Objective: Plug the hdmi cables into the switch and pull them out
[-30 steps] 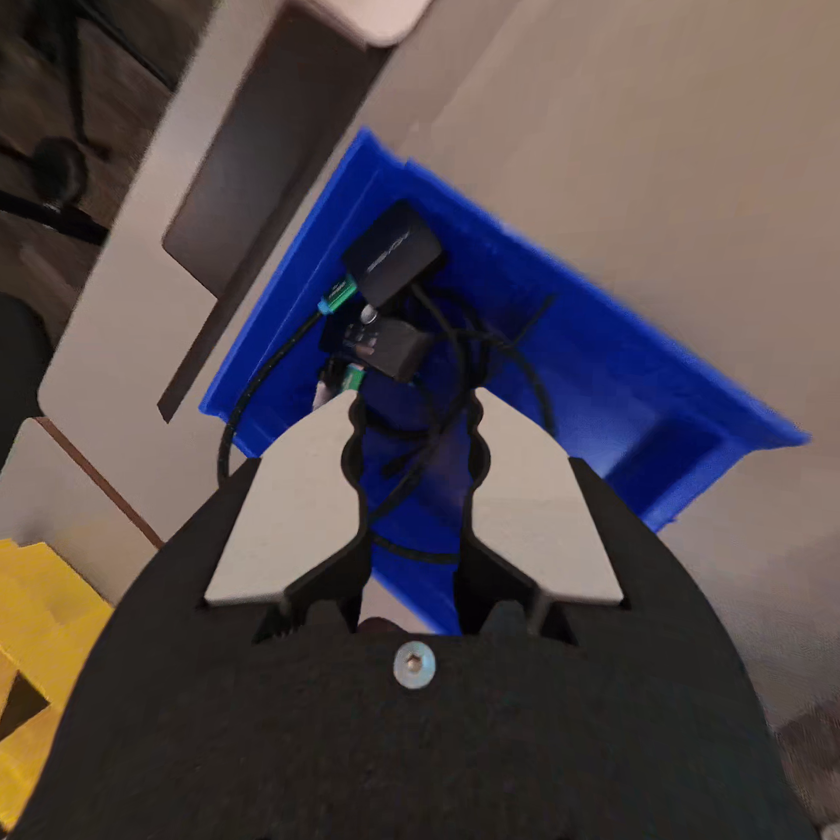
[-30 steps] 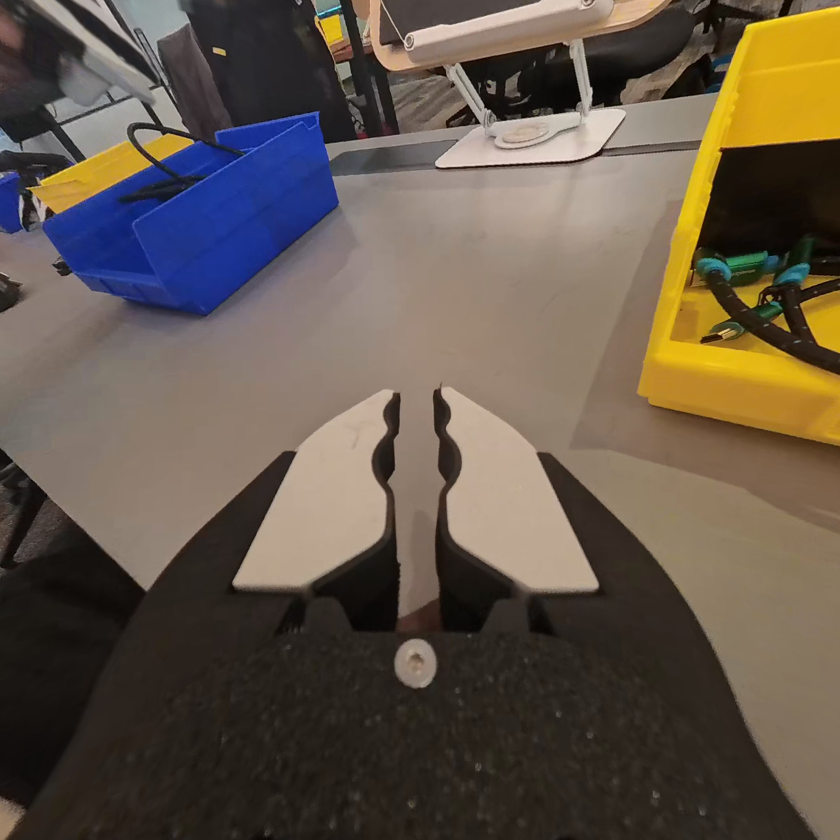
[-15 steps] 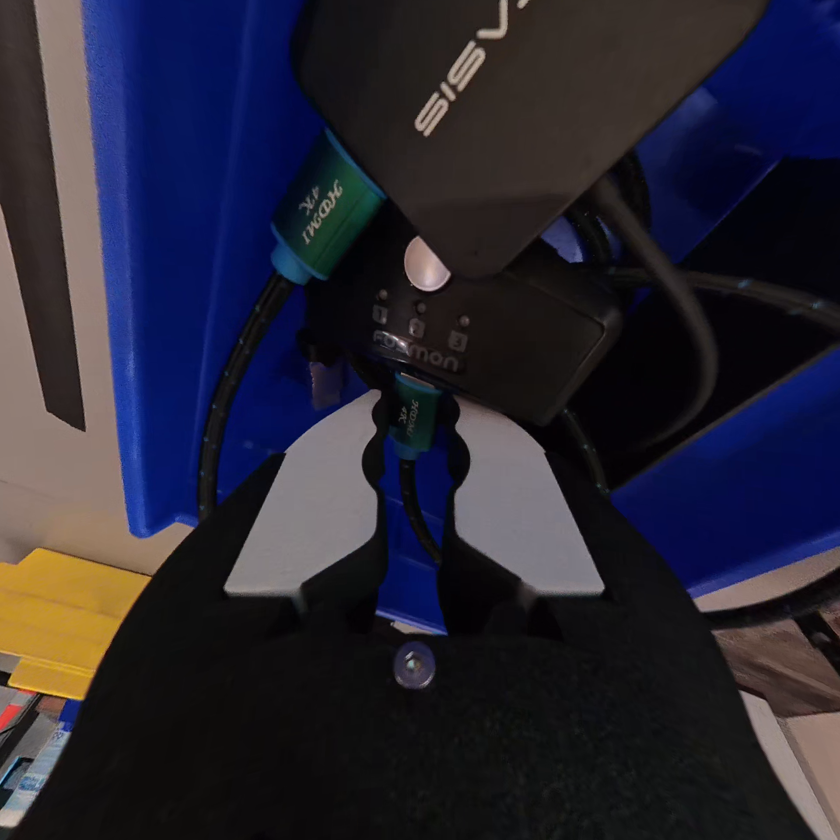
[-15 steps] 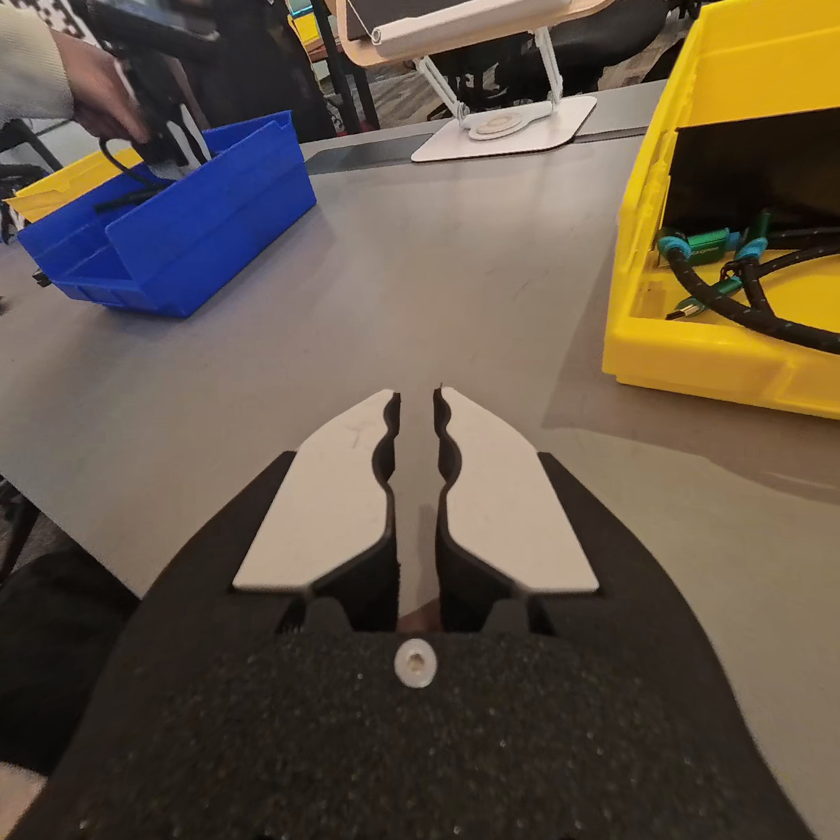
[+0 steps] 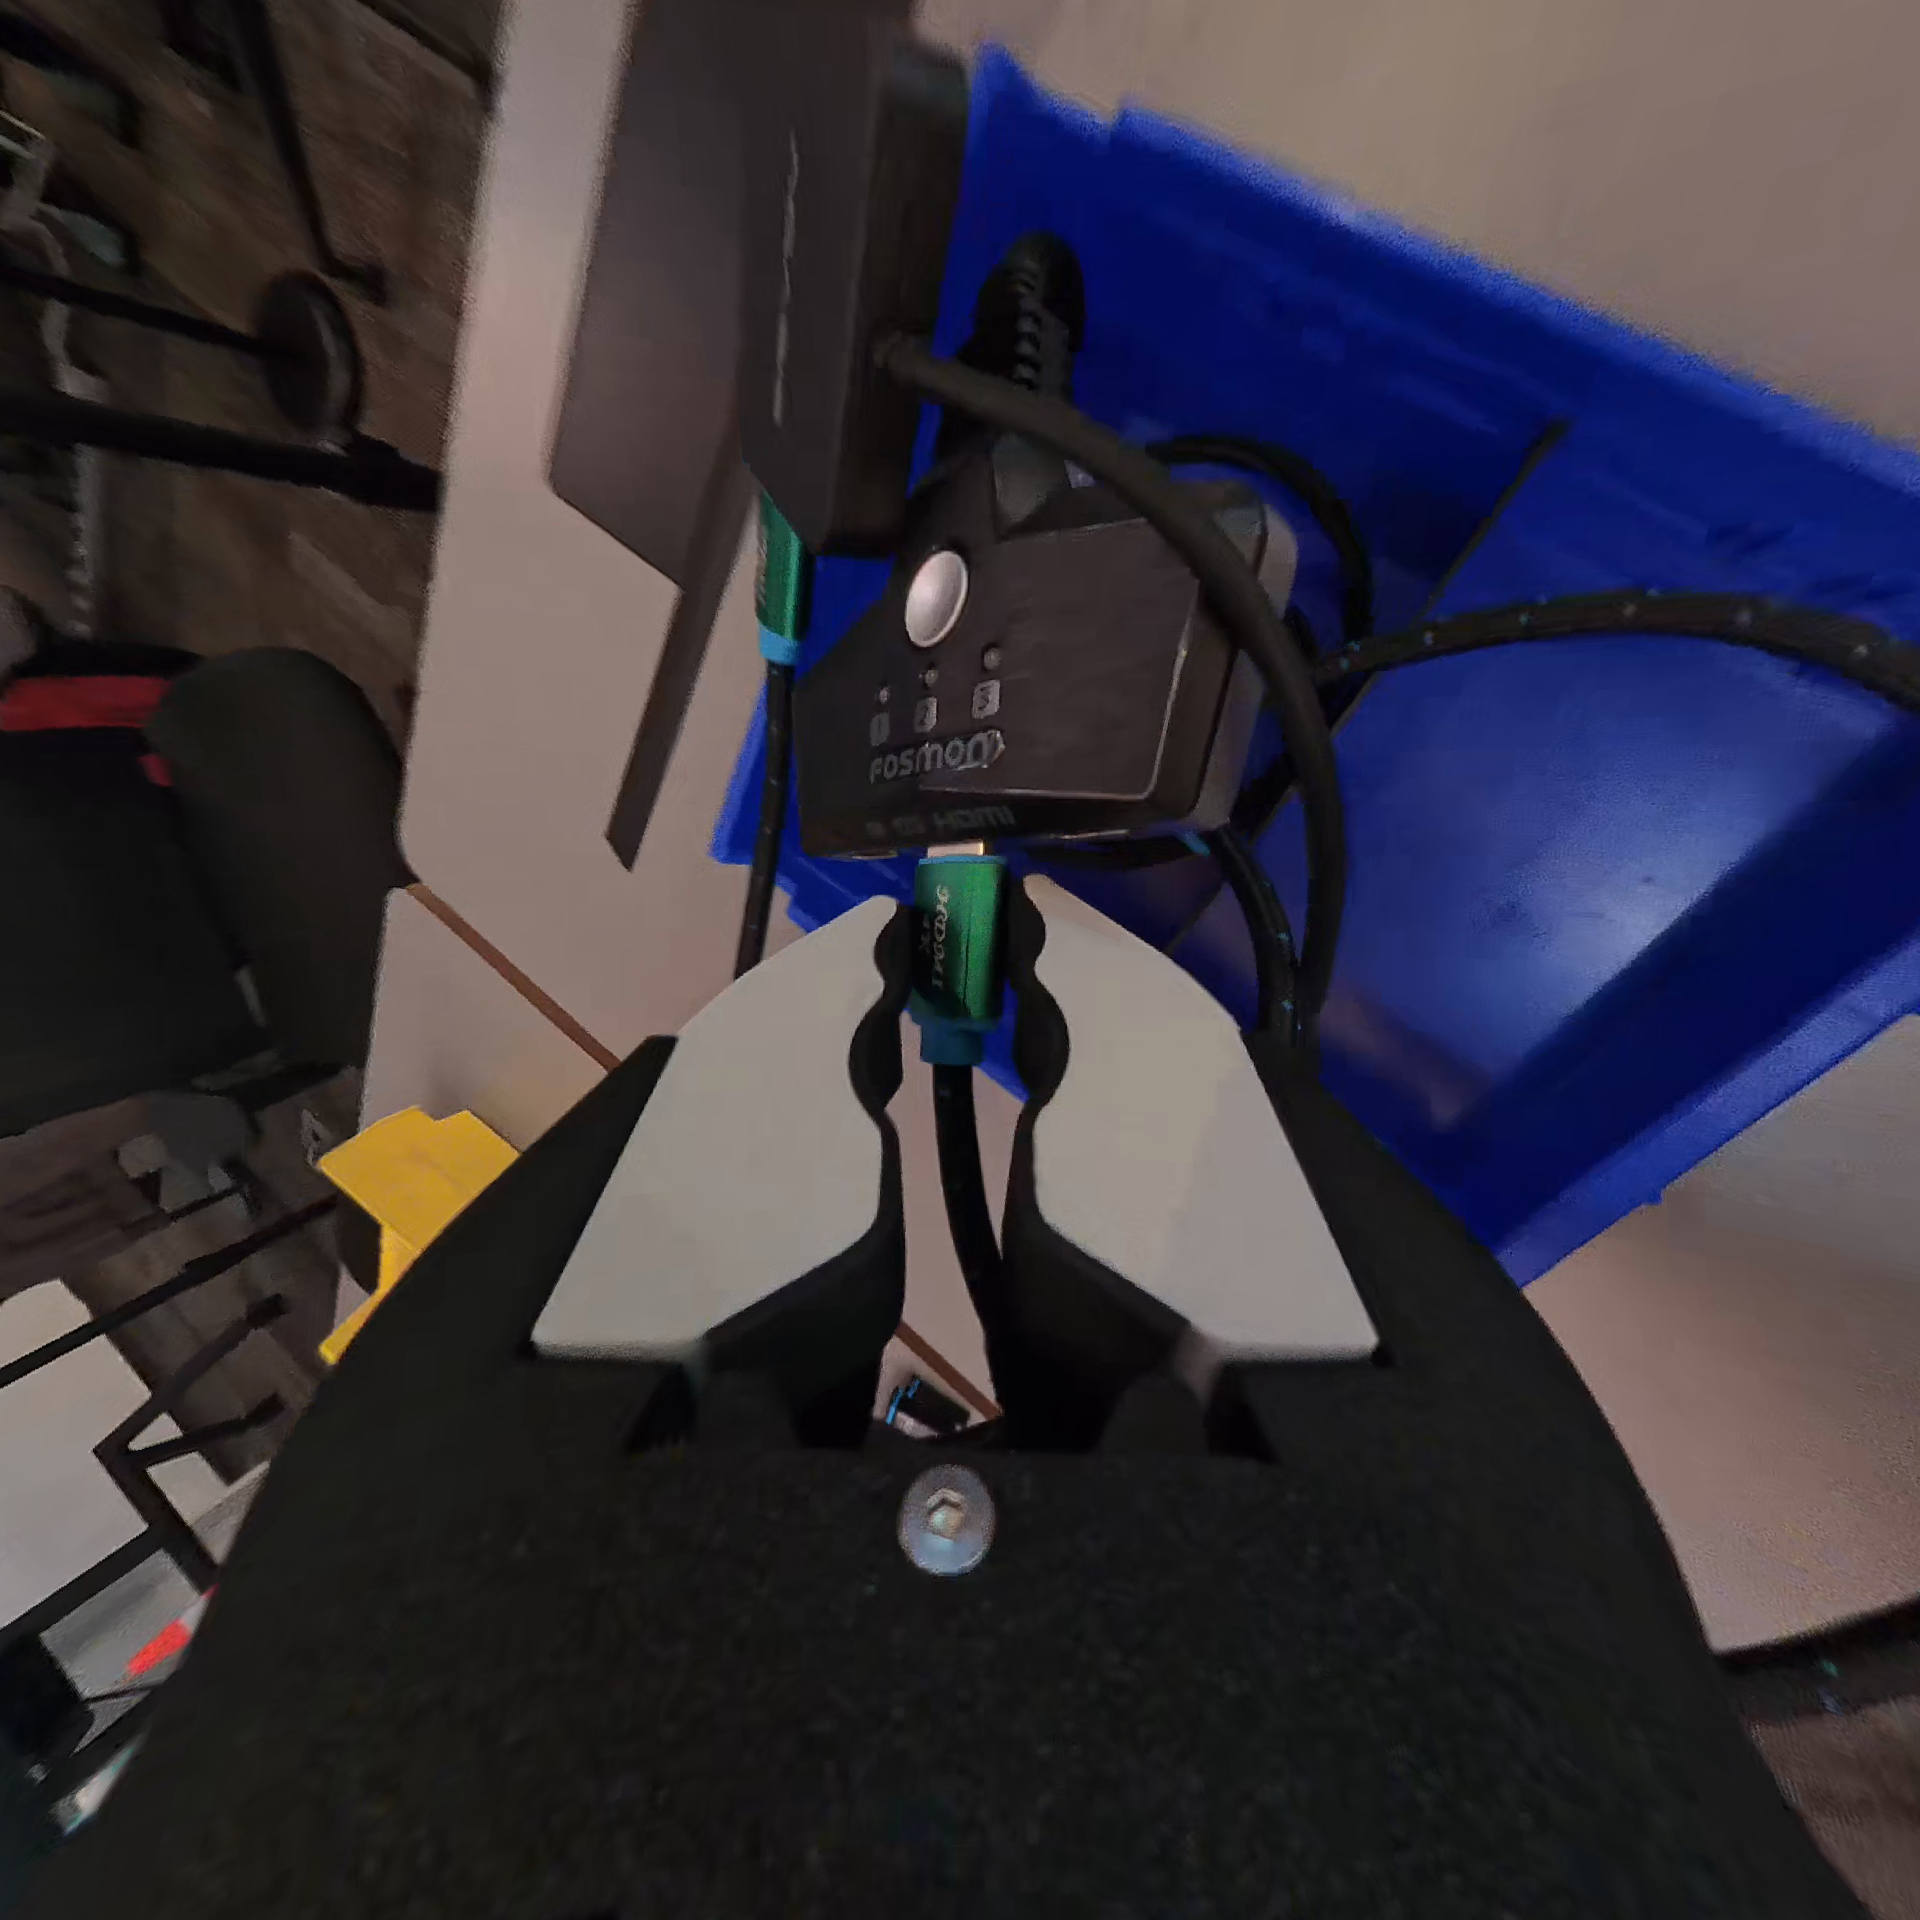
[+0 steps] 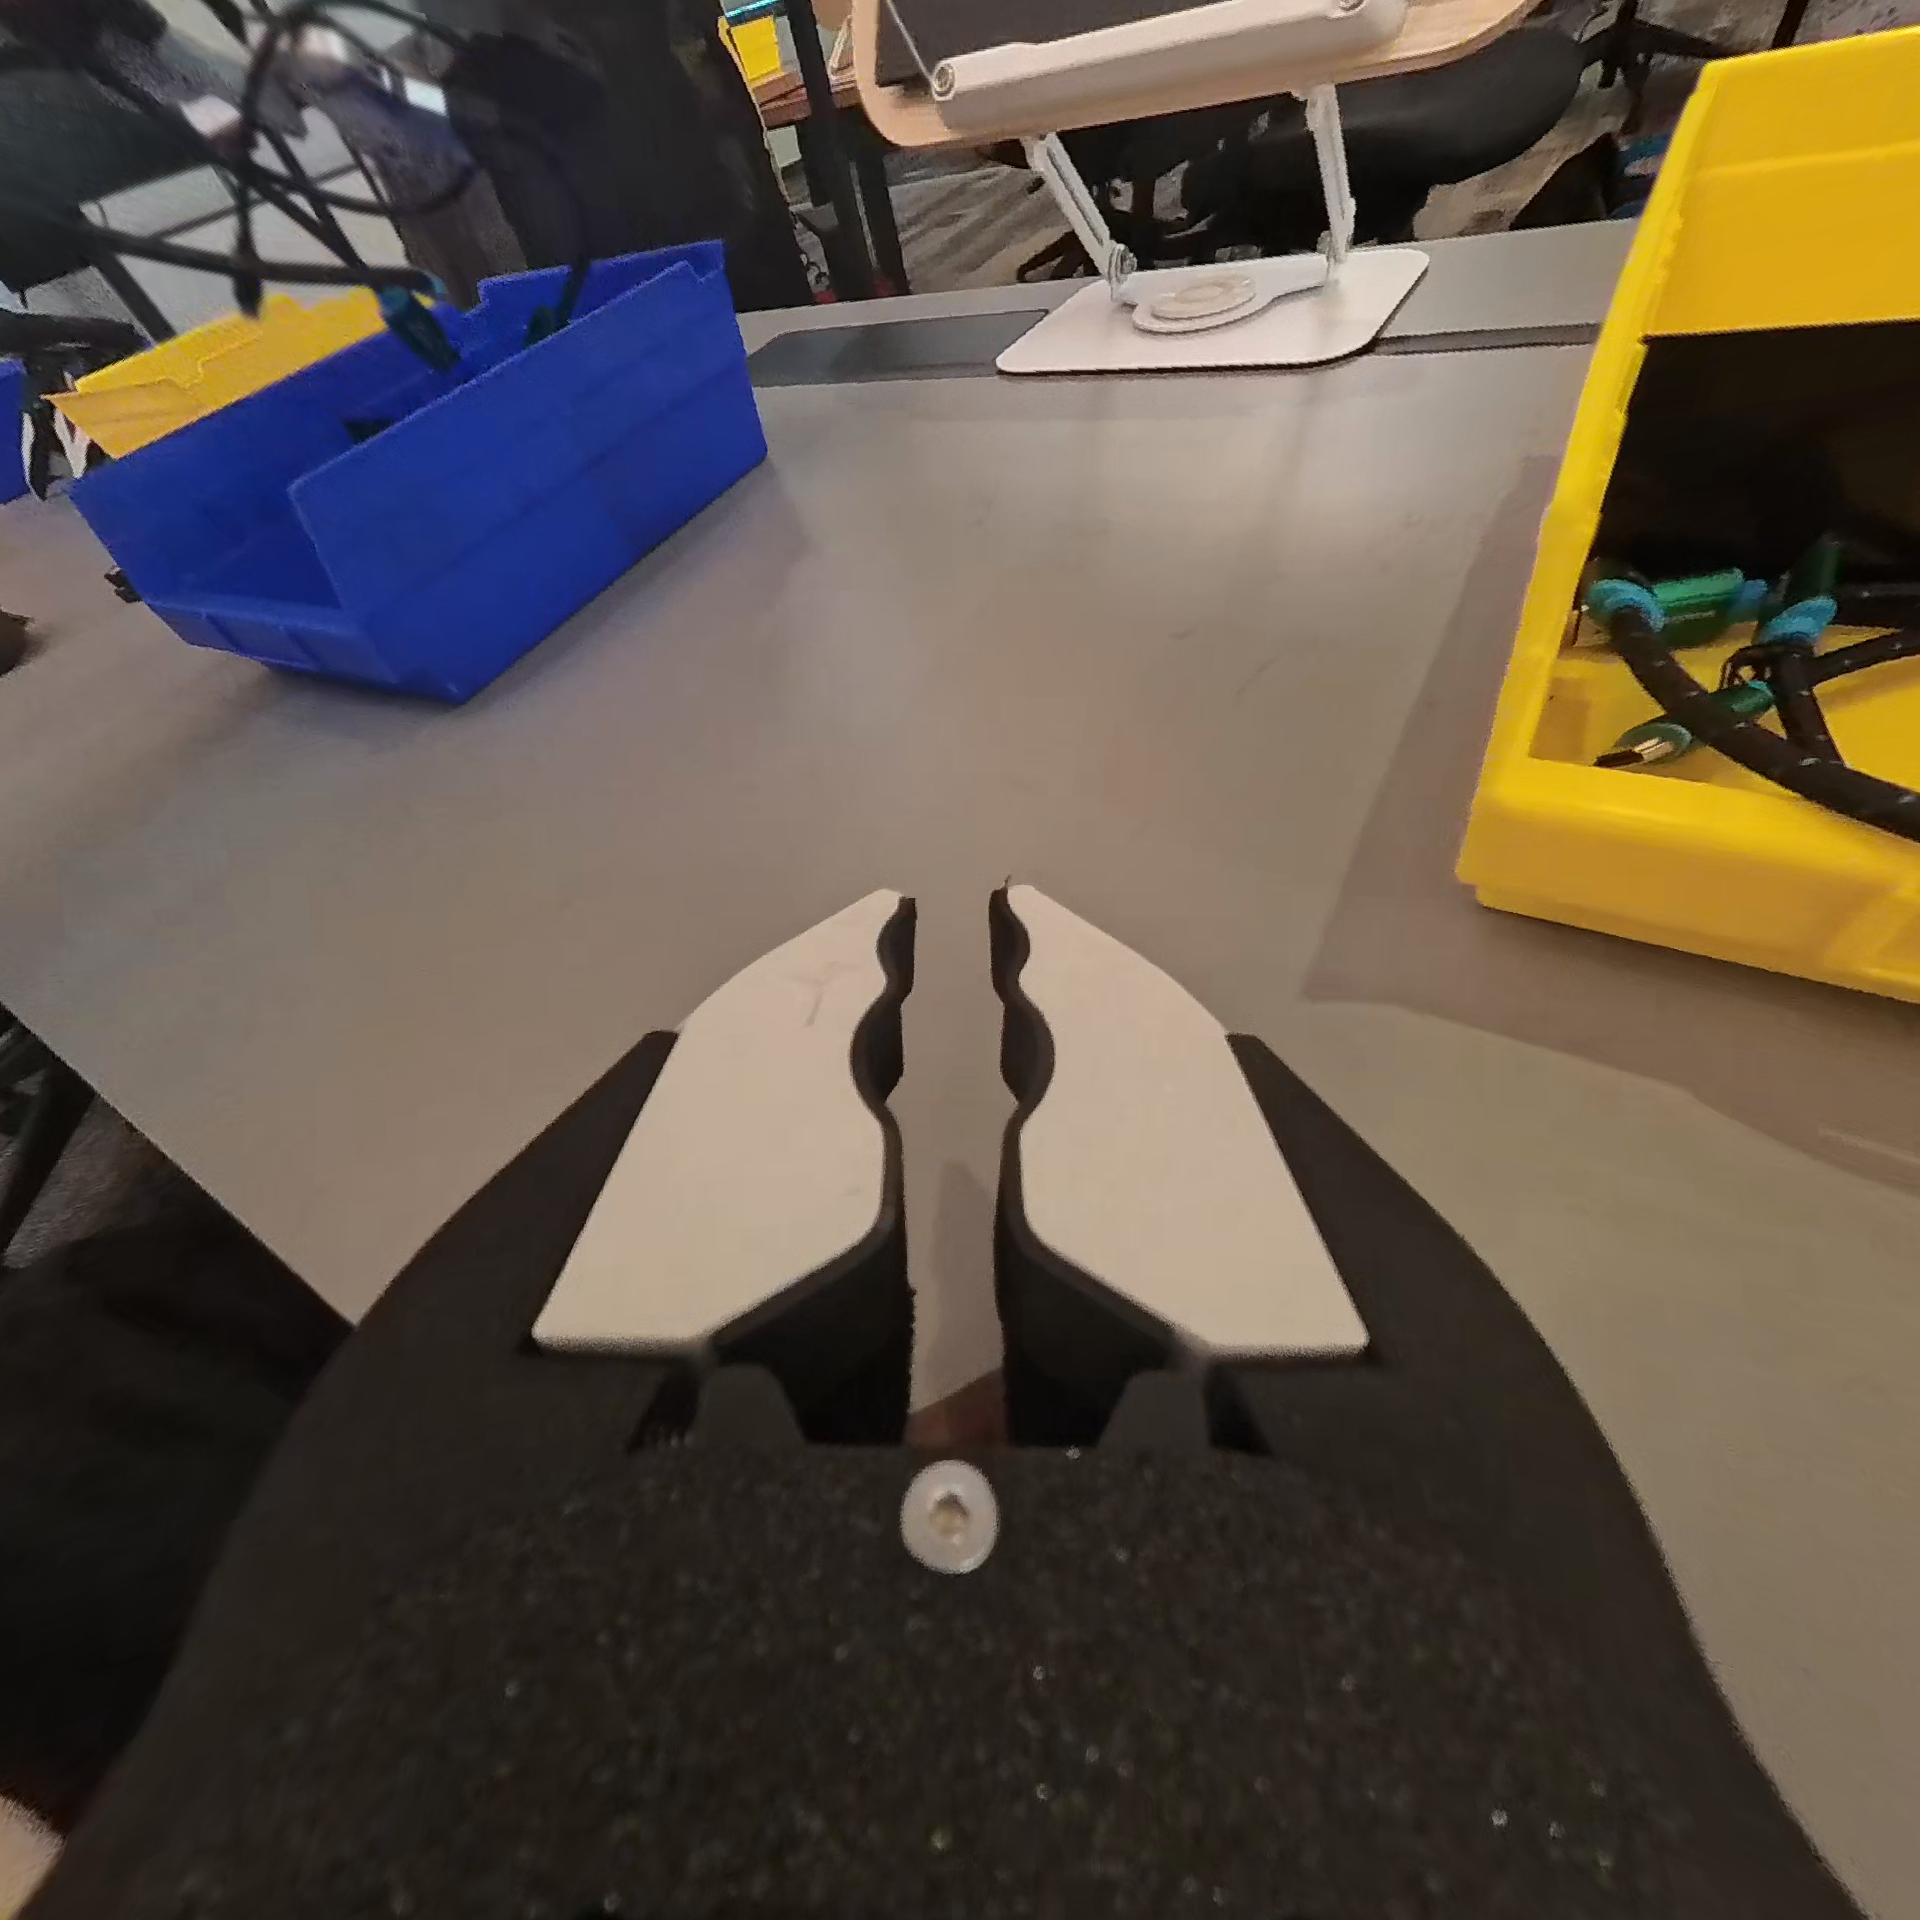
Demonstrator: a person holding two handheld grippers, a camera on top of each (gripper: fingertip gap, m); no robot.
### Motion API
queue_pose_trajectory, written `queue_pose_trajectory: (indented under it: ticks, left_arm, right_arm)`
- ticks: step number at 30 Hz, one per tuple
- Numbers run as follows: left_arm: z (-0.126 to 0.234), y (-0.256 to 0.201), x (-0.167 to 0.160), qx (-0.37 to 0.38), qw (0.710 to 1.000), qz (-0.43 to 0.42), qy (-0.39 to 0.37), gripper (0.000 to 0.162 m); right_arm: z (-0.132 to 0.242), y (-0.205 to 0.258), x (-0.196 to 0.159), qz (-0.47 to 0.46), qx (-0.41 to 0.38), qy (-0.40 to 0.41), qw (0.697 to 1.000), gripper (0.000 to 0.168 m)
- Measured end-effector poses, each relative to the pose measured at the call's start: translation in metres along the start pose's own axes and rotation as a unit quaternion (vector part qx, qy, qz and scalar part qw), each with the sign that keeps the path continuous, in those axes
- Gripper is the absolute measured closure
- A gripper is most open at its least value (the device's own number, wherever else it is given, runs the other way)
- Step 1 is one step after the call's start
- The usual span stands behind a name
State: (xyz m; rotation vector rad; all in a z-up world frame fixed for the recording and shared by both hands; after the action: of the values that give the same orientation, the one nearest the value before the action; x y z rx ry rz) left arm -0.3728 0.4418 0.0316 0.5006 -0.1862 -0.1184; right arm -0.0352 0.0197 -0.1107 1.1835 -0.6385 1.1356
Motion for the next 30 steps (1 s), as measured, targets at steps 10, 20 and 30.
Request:
queue_pose_trajectory:
  ticks: [10, 20, 30]
  left_arm:
    - [0.09, -0.023, 0.043, -0.055, 0.965, 0.063, -0.247, 0.146]
    - [0.206, 0.015, 0.099, -0.025, 0.87, 0.098, -0.482, 0.147]
    - [0.203, 0.019, 0.143, -0.011, 0.889, 0.075, -0.452, 0.147]
  right_arm:
    - [-0.002, 0.011, -0.005, 0.042, -0.003, 0.005, 0.999, 0.155]
    - [-0.004, 0.013, -0.005, 0.067, -0.014, 0.005, 0.998, 0.155]
    - [0.003, 0.012, -0.007, 0.066, -0.014, 0.007, 0.998, 0.155]
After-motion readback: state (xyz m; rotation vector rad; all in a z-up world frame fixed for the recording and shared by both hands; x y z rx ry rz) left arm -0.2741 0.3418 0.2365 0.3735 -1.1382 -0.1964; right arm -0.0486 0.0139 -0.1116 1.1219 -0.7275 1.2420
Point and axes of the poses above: each gripper's, where its closed fingertips meet, z back along the fingers, x out of its top, y = z × x across the jaws, the point moved 4 cm from there along z, back along the fingers, and after that the axes turned 11 degrees about -z, right-handed, at the moved point
